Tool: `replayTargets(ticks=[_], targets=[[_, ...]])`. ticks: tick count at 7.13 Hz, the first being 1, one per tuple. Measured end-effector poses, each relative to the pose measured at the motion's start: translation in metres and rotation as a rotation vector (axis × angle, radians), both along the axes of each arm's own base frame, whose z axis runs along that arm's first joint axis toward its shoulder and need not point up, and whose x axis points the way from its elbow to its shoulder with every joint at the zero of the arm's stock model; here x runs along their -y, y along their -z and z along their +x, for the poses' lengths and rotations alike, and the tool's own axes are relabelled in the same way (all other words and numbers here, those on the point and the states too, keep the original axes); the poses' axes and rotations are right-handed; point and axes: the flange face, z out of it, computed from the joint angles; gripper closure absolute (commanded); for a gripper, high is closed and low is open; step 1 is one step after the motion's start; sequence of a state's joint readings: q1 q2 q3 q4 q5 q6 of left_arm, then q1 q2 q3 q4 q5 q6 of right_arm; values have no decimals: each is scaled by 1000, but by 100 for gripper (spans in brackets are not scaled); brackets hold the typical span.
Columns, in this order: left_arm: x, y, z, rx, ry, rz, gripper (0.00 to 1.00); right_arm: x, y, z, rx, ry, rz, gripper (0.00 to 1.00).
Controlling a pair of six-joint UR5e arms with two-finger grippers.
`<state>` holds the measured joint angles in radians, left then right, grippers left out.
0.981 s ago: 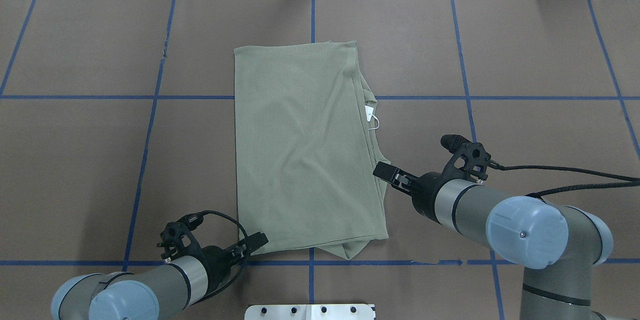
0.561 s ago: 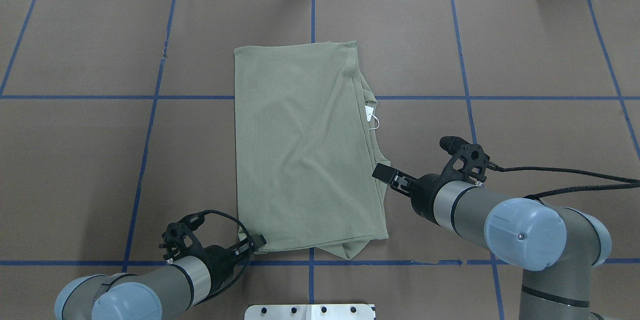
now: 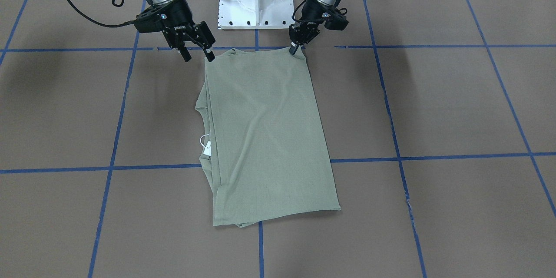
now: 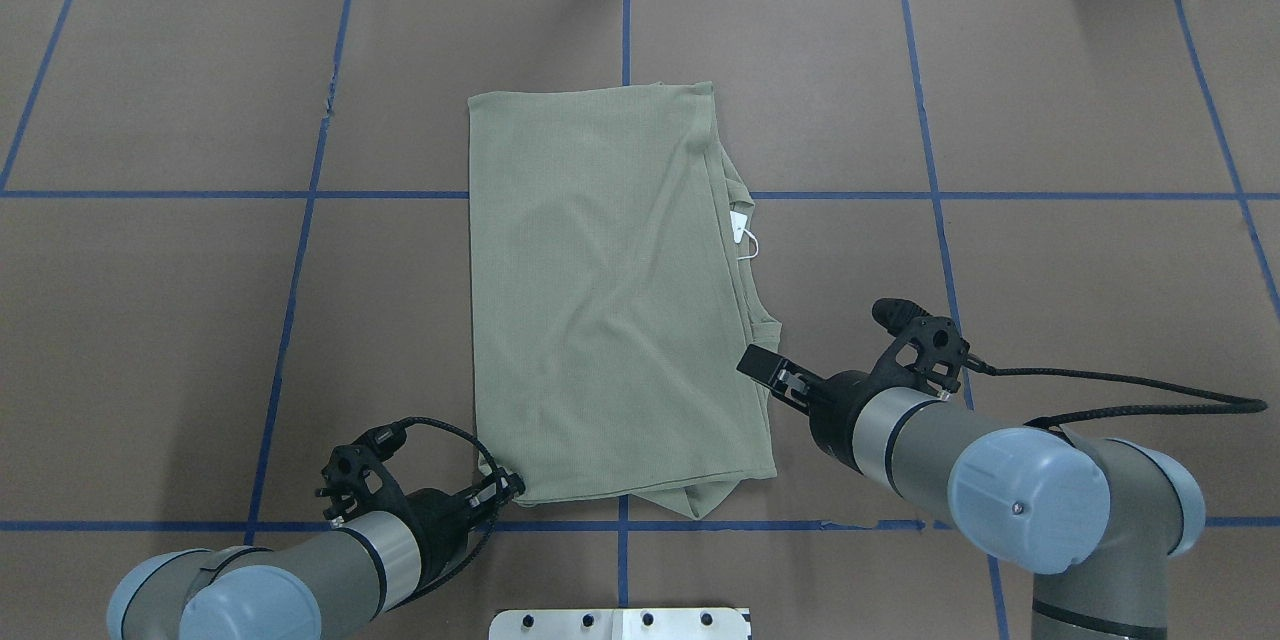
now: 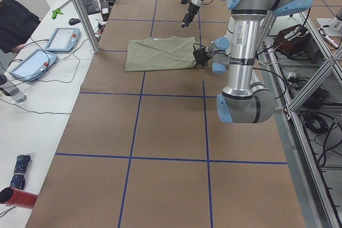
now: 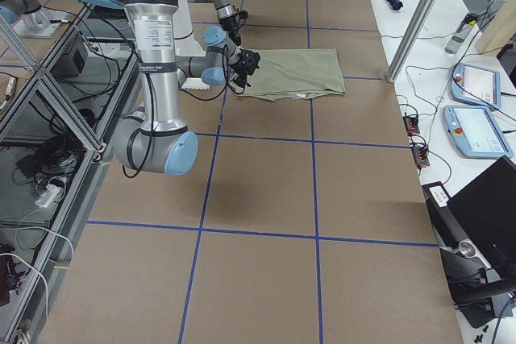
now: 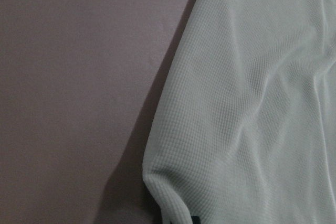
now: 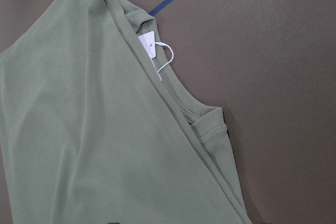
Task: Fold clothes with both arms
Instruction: 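Grasp the near corners of the folded shirt with both grippers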
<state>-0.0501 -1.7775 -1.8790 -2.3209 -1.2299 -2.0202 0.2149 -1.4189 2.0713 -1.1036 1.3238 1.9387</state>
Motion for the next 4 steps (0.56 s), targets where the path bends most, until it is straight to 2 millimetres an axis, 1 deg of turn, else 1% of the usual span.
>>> replayTargets(ticks=[1, 2, 3, 4], targets=[[0, 1, 0, -2, 0, 0, 100, -15, -1, -15, -26, -16, -53, 9], [0, 2, 0, -3, -1, 0, 100, -31, 7, -37, -64, -25, -87, 9], [0, 2, 0, -4, 0, 0, 100, -42, 11, -65, -98, -34, -119, 9], [0, 2, -1, -5, 0, 0, 100, -49, 10, -90, -126, -45, -135, 9]])
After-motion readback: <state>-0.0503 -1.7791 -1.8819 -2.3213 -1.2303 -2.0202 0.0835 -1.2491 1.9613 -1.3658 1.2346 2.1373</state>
